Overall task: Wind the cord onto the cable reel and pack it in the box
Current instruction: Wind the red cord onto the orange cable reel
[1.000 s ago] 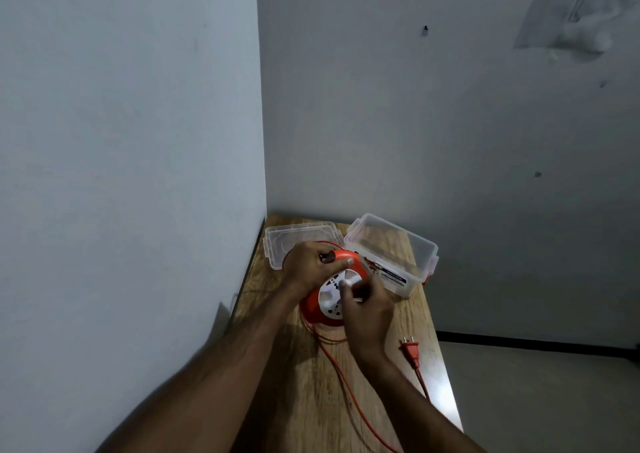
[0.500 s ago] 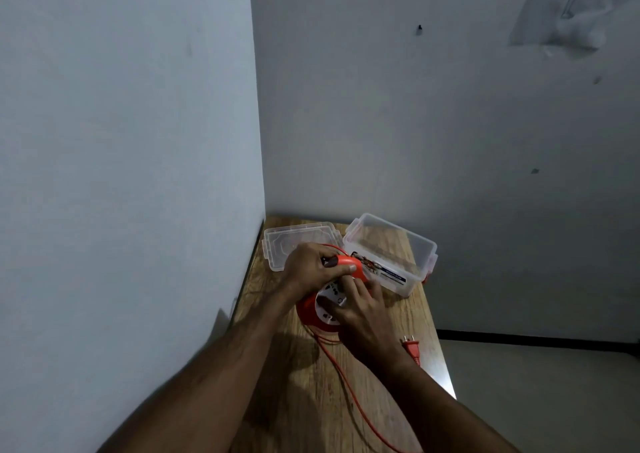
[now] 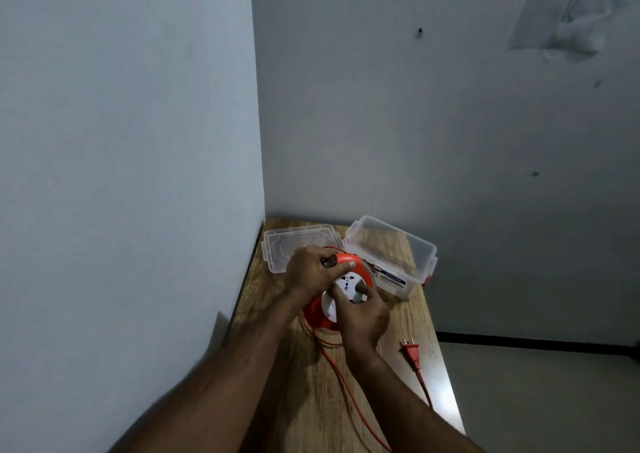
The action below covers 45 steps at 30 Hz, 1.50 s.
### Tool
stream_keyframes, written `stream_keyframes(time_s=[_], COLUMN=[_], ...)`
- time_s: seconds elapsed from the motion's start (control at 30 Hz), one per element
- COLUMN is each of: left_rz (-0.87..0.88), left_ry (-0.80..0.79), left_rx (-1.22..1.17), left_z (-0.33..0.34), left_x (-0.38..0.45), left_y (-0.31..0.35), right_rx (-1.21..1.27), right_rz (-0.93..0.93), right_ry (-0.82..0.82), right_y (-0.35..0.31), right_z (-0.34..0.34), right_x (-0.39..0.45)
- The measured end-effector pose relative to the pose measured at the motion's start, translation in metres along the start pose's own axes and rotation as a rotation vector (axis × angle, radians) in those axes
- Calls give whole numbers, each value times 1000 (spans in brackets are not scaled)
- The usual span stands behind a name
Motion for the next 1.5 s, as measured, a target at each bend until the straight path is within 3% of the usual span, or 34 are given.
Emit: stream_keyframes(time_s=[0.2, 0.37, 0.43, 0.47, 0.53, 0.6, 0.67, 0.7, 0.8, 1.1, 1.5], left_rz=[21, 15, -16, -29, -38, -32, -26, -25, -40, -23, -18], left_ry=[-9, -51, -55, -47, -38, -48, -78, -92, -115, -175, -167], left_rx=[46, 35, -26, -48, -51, -42, -42, -46, -43, -18, 8], left_z=[7, 8, 7, 5, 2, 1, 2, 3, 6, 14, 15], left_x=[-2, 0, 1, 1, 2, 4, 6, 7, 7, 1, -1], left_y=[-1, -7, -12, -13, -14, -15, -16, -16, -16, -7, -8], right_rx=[646, 809, 683, 545, 219, -59, -414, -579, -783, -948, -723], right_rz=[823, 907, 785, 602, -21, -699, -1107, -1172, -1208, -1169, -1092], right_ry=[70, -24, -53, -33, -16, -117, -312, -413, -542, -593, -522], right_y=[40, 47, 47, 40, -5, -61, -67, -56, -40, -31, -32], right_z=[38, 51, 38, 23, -9, -19, 2, 13, 20, 24, 19], right_x=[-26, -25, -21, -14, 3, -11, -30, -32, -34, -22, -15])
Point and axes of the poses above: each hand's wrist, its own x-axis towards the middle knuckle, its own z-axis out of the palm, y = z × x, the point moved 9 cm from there along x, towards the middle knuckle, and after that the axes turned 11 degrees about -z, right-handed, at the moved point
